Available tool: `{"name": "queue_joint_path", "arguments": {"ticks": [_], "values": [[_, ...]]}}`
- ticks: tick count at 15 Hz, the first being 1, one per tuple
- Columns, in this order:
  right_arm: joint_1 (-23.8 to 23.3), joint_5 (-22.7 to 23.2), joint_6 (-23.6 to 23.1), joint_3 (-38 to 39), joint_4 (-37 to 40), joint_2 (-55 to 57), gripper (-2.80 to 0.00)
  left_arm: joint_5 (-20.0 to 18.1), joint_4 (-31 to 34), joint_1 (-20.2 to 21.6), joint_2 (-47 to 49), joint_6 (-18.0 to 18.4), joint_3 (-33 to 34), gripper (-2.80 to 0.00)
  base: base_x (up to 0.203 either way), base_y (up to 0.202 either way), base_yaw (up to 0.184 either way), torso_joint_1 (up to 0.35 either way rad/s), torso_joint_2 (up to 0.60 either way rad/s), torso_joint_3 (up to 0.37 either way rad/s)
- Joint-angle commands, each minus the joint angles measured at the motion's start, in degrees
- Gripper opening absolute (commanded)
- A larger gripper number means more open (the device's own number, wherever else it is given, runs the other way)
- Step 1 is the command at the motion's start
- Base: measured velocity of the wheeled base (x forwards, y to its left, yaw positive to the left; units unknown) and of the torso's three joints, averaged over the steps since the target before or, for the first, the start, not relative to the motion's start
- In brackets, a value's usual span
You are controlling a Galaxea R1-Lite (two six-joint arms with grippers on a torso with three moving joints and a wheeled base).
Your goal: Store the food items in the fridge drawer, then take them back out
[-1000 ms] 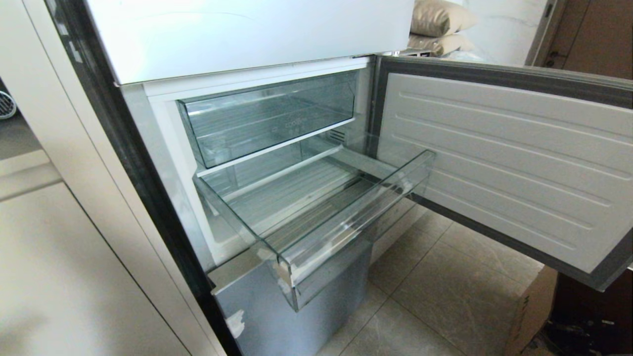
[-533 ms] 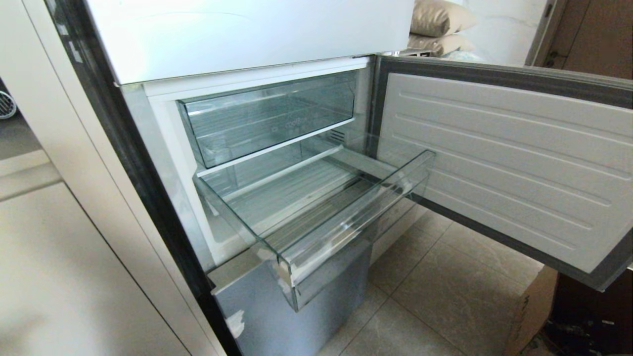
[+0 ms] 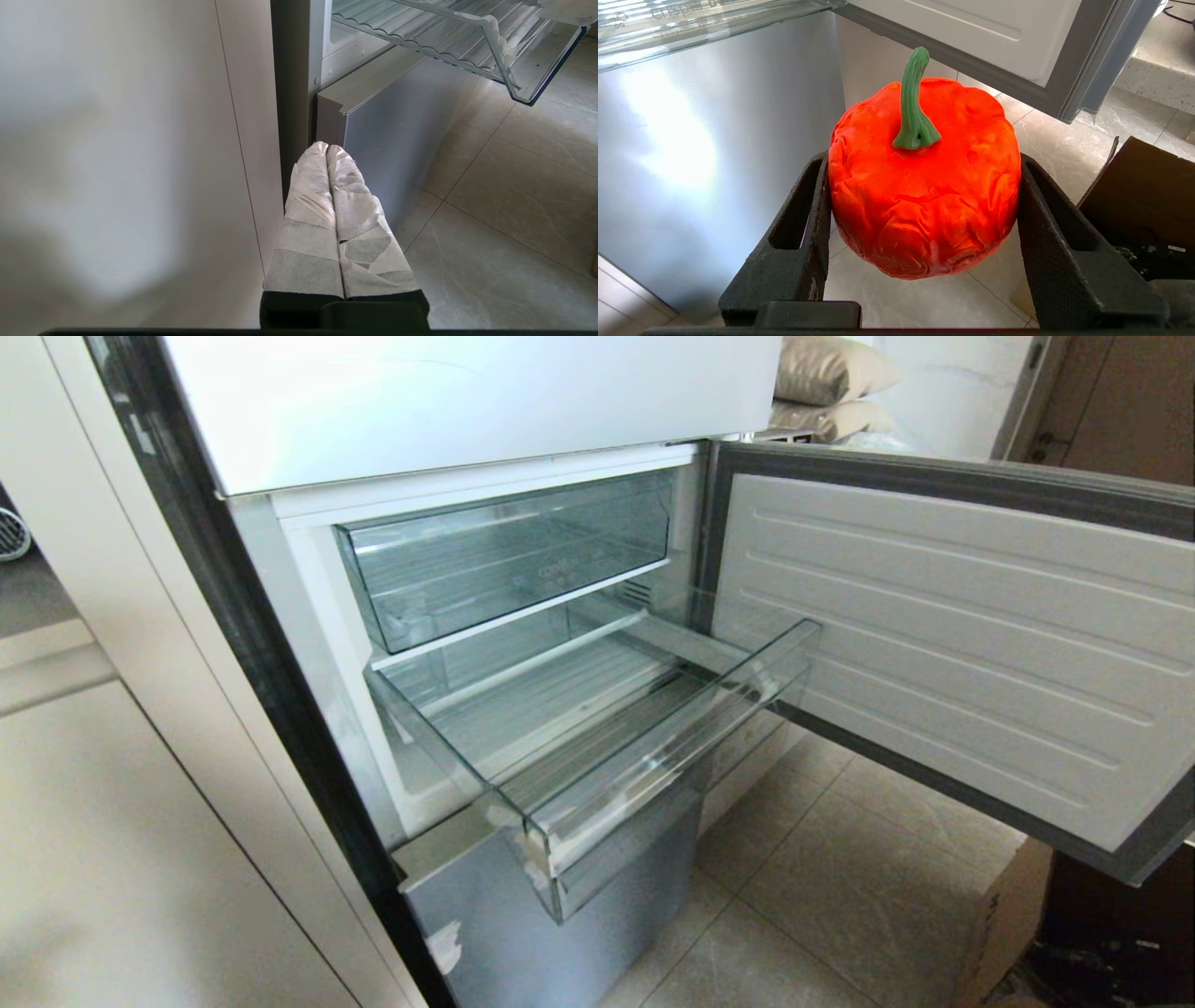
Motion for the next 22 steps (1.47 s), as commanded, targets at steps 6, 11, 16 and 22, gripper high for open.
{"name": "queue_joint_path", "arguments": {"ticks": [6,11,16,22], "values": [[0.02,0.01,-0.04,0.0,0.01,-0.02,-2.8,0.01,0.0,0.01,0.01,-0.01,0.0,-2.8,0.0,0.0,0.0,0.0,0.0,0.0],[0.02,0.01,-0.04,0.0,-0.02,0.01,-2.8,0.01,0.0,0.01,0.01,-0.01,0.0,-2.8,0.001,-0.003,0.089,0.0,0.0,0.001],[0.02,0.01,-0.04,0.0,0.04,0.06,-2.8,0.01,0.0,0.01,0.01,-0.01,0.0,-2.8,0.002,-0.009,0.175,0.002,0.0,0.001],[0.02,0.01,-0.13,0.0,-0.04,-0.02,-2.8,0.01,0.0,0.01,0.01,-0.01,0.0,-2.8,0.002,-0.007,0.178,0.002,0.0,0.002]]}}
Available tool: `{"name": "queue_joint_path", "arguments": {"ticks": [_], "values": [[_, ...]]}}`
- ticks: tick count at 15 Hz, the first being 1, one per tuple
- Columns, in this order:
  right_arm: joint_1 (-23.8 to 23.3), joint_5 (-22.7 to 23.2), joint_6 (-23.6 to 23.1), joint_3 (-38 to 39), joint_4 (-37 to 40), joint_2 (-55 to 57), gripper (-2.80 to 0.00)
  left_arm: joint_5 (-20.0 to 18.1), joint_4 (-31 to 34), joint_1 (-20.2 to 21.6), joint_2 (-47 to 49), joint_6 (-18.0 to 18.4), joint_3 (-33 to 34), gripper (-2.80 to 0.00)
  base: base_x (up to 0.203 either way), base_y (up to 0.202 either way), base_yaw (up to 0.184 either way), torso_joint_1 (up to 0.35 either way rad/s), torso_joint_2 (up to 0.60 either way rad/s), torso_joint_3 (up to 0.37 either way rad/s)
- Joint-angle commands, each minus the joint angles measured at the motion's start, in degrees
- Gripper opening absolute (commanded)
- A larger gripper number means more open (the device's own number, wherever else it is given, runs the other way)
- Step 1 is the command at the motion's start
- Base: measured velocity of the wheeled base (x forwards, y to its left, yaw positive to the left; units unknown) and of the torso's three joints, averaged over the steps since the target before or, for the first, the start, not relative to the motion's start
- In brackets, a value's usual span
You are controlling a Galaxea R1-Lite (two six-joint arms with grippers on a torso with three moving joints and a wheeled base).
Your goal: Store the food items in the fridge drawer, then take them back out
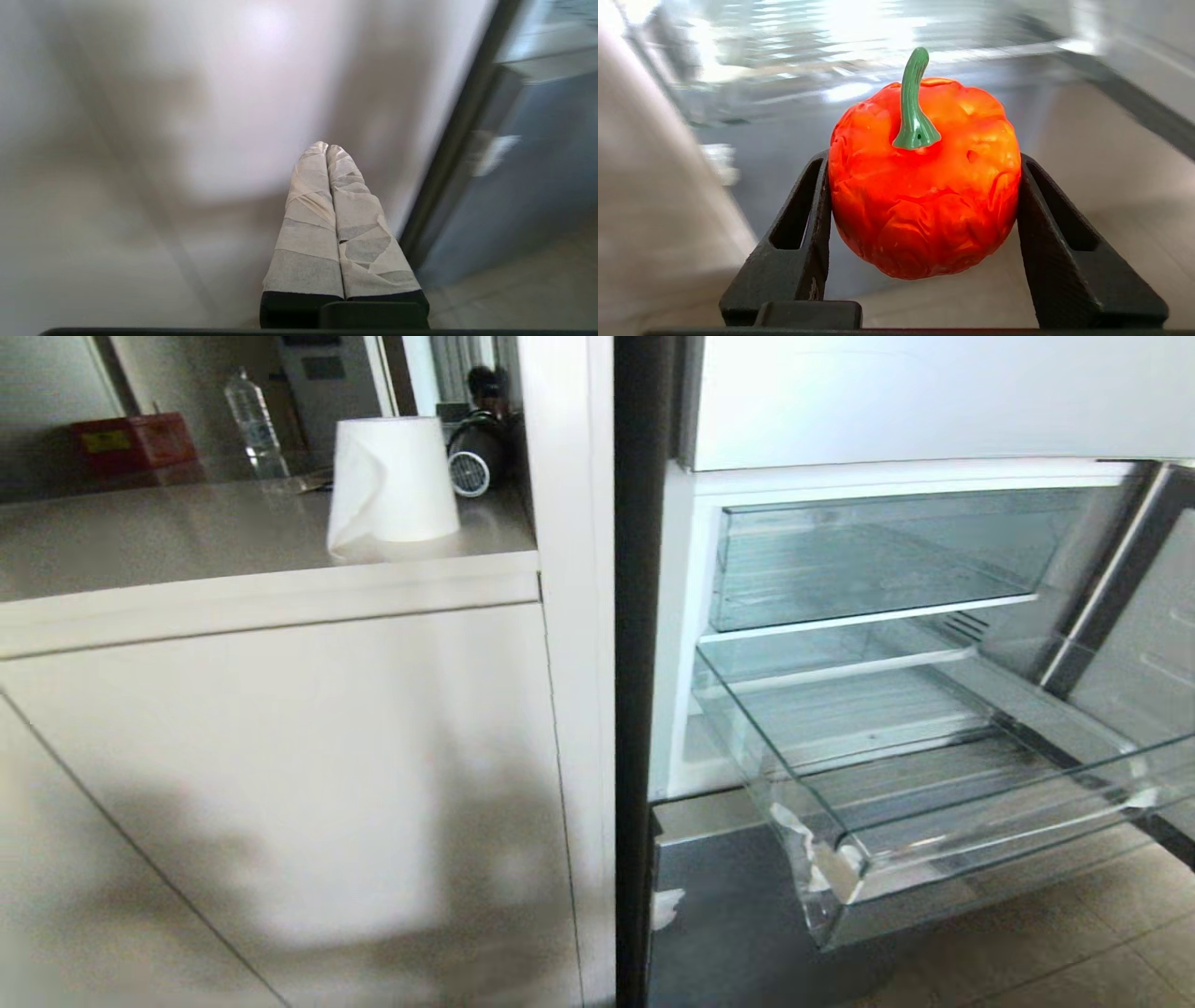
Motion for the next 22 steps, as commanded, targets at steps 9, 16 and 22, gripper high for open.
{"name": "queue_joint_path", "arguments": {"ticks": [9,16,22], "values": [[0.17,-1.36,-0.55,-10.95,-6.14,11.11,-2.8,0.01,0.0,0.0,0.01,-0.01,0.0,-2.8,0.001,-0.002,0.043,0.001,0.0,0.001],[3.78,-1.5,3.87,-36.37,-7.28,48.56,-2.8,0.01,0.0,0.0,0.01,-0.01,0.0,-2.8,0.0,0.0,0.0,0.0,0.0,0.0],[6.52,-1.23,6.34,-46.94,-7.65,76.12,-2.8,0.01,0.0,0.0,0.01,-0.01,0.0,-2.8,0.0,0.0,0.0,0.0,0.0,0.0]]}}
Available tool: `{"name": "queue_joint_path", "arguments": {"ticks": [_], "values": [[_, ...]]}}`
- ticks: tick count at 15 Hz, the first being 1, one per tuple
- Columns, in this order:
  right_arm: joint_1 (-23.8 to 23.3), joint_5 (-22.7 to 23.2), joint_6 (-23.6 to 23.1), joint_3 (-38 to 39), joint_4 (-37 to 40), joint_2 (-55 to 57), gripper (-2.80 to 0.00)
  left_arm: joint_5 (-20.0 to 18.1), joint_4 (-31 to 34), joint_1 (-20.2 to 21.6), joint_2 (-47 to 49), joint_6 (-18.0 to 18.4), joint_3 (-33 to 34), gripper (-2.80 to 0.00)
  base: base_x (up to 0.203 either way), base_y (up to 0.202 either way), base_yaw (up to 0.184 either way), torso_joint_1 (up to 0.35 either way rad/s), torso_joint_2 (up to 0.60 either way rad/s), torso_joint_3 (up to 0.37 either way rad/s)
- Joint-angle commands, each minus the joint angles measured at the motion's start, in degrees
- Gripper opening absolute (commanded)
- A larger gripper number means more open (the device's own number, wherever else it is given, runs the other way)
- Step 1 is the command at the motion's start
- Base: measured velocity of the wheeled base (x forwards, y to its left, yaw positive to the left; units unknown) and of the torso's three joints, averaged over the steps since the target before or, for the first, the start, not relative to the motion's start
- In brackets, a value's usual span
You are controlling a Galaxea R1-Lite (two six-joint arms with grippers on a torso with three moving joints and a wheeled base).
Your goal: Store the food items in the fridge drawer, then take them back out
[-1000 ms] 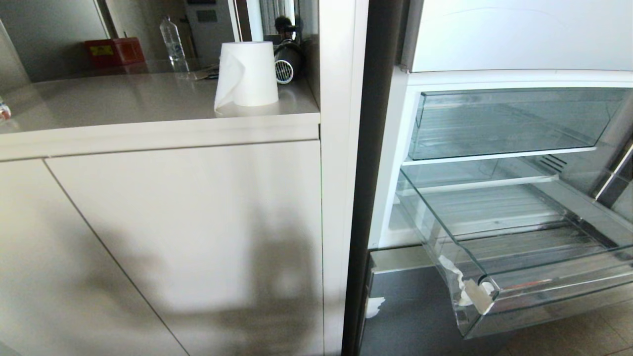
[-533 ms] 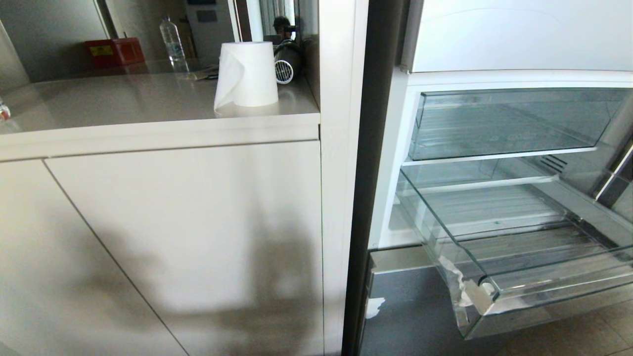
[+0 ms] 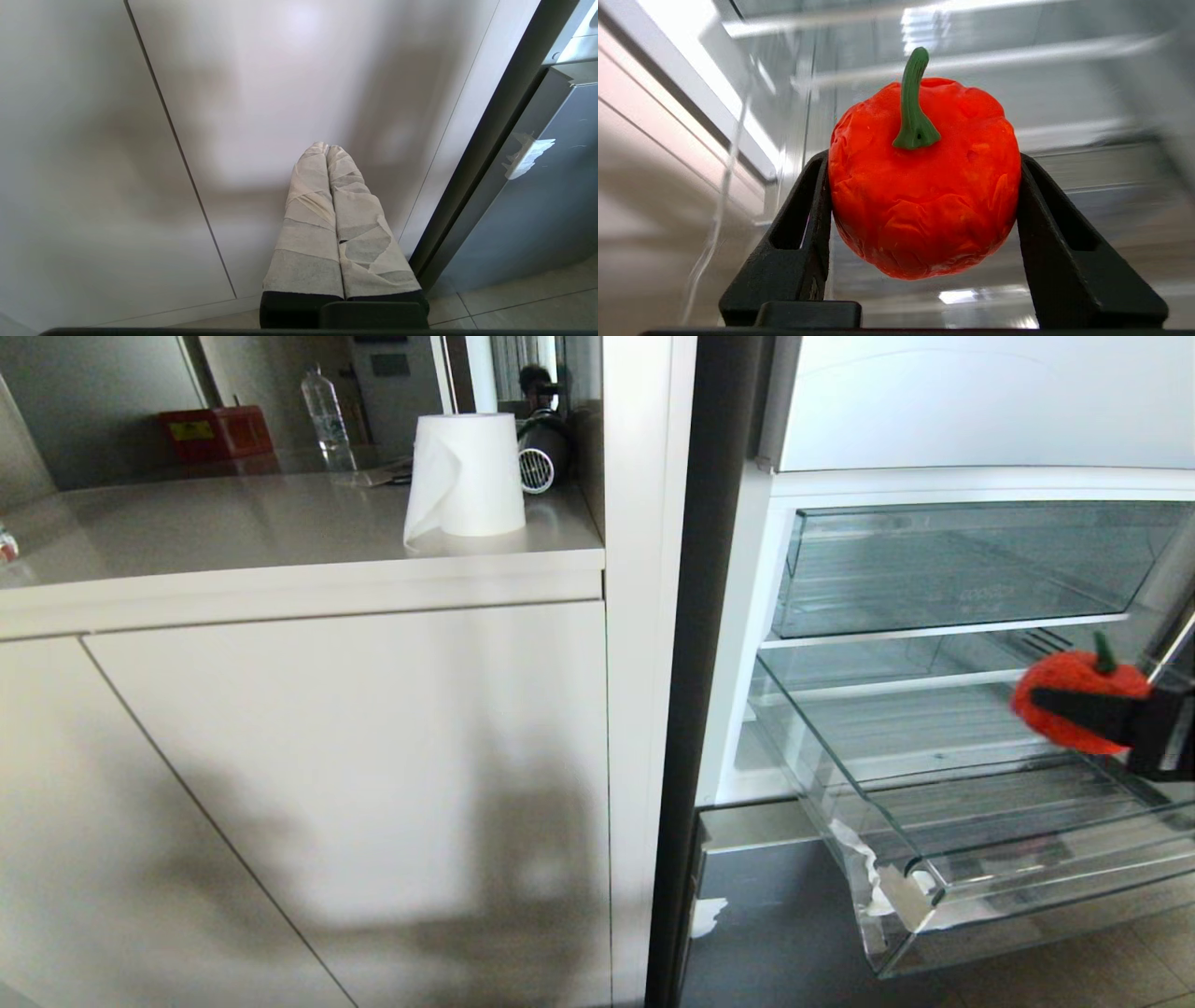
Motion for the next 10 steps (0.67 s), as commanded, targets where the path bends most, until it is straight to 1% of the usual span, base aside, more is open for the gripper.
{"name": "queue_joint_path", "arguments": {"ticks": [1,3,6,8,10], "values": [[1.32,0.08,0.89,-2.98,-0.19,11.69,-2.8,0.01,0.0,0.01,0.01,-0.01,0.0,-2.8,0.0,0.0,0.0,0.0,0.0,0.0],[2.33,0.18,1.89,-6.04,-0.65,17.24,-2.8,0.01,0.0,0.01,0.01,-0.01,0.0,-2.8,0.0,0.0,0.0,0.0,0.0,0.0],[2.99,0.06,1.99,-9.53,-2.57,24.27,-2.8,0.01,0.0,0.01,0.01,-0.01,0.0,-2.8,0.0,0.0,0.0,0.0,0.0,0.0],[5.18,-0.26,1.91,-10.36,-2.91,26.91,-2.8,0.01,0.0,0.01,0.01,-0.01,0.0,-2.8,0.0,0.0,0.0,0.0,0.0,0.0],[5.46,-0.52,1.96,-10.26,-4.16,29.22,-2.8,0.01,0.0,0.01,0.01,-0.01,0.0,-2.8,0.0,0.0,0.0,0.0,0.0,0.0]]}}
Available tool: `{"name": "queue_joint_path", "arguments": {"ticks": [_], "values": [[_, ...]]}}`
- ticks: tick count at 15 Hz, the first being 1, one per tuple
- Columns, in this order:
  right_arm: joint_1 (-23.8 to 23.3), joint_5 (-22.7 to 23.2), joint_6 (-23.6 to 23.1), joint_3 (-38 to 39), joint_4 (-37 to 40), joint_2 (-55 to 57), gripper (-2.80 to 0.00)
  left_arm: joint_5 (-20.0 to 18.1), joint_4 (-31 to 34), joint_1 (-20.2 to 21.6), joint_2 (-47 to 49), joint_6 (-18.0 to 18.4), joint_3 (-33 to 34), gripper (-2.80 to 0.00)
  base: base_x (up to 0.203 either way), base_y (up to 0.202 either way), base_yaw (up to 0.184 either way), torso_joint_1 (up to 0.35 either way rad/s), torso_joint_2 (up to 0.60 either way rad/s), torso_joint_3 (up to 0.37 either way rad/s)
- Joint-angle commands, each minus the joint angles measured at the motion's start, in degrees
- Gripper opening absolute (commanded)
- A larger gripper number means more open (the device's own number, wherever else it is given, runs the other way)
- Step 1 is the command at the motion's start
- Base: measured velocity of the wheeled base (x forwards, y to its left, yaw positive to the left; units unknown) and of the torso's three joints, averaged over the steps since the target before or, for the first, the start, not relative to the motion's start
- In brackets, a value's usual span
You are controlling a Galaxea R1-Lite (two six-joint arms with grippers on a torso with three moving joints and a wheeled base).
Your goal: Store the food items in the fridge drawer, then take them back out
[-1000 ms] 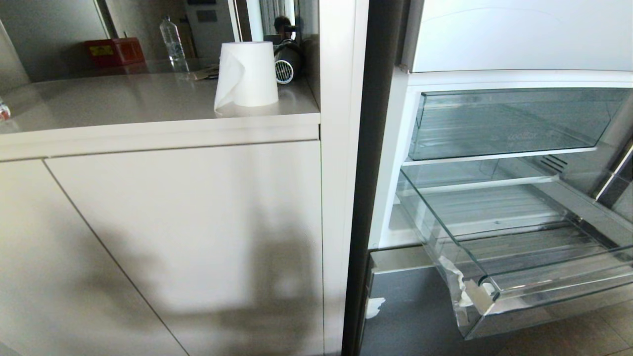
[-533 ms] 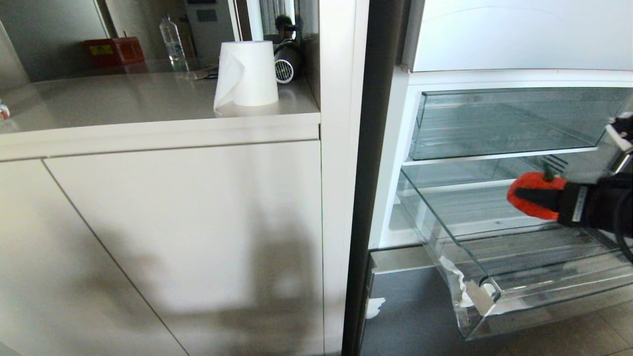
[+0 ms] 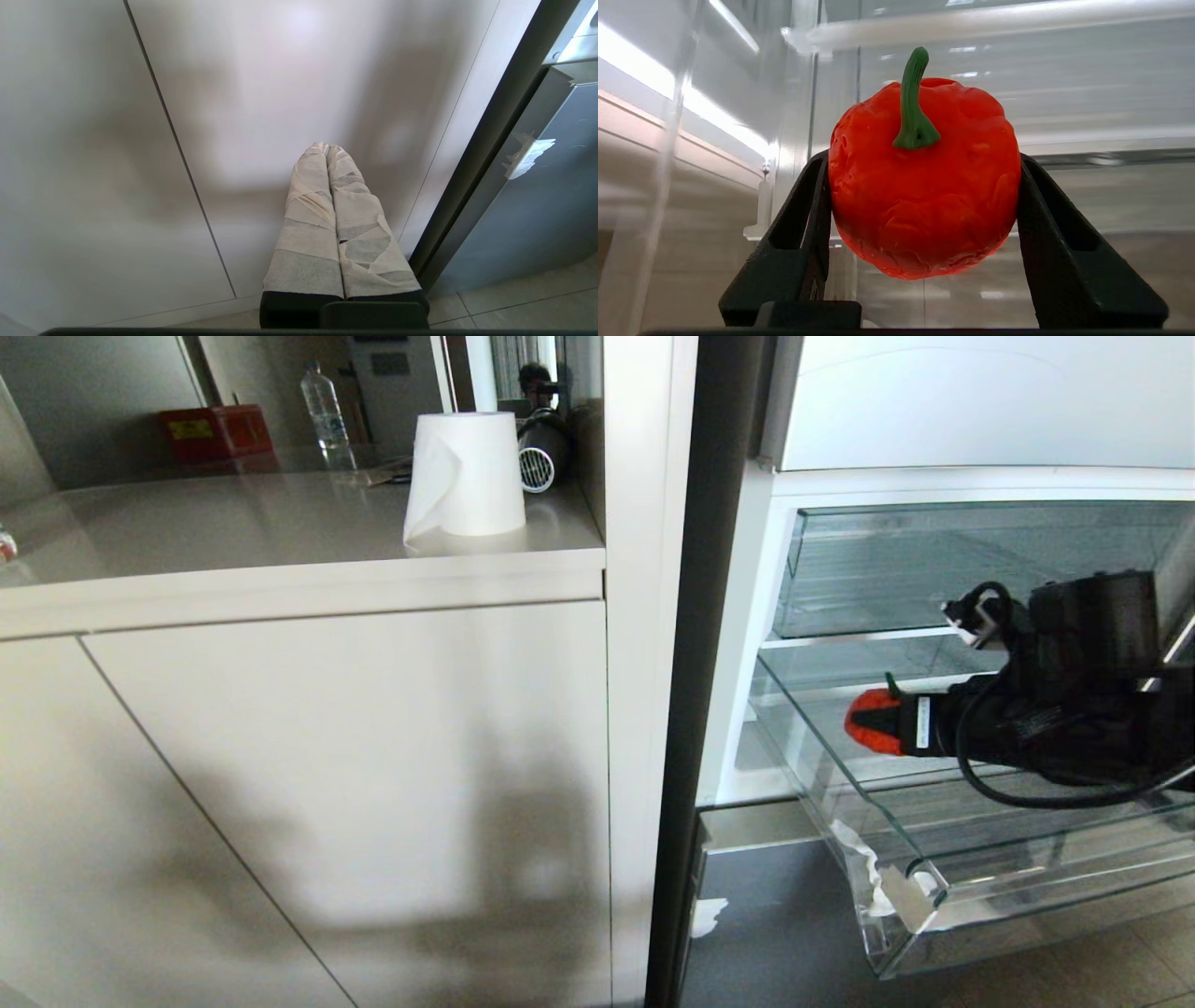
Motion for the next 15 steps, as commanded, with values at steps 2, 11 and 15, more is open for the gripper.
{"name": "queue_joint_path", "arguments": {"ticks": [2,11,15], "values": [[0.26,-1.89,-0.03,0.05,-1.9,5.14,-2.8,0.01,0.0,0.01,0.01,-0.01,0.0,-2.8,0.0,0.0,0.0,0.0,0.0,0.0],[-0.44,-6.97,-0.49,-1.93,-5.46,11.37,0.0,0.01,0.0,0.01,0.01,-0.01,0.0,-2.8,0.0,0.0,0.0,0.0,0.0,0.0],[-0.36,-7.23,-0.31,-2.02,-5.37,11.02,0.0,0.01,0.0,0.01,0.01,-0.01,0.0,-2.8,0.0,0.0,0.0,0.0,0.0,0.0]]}}
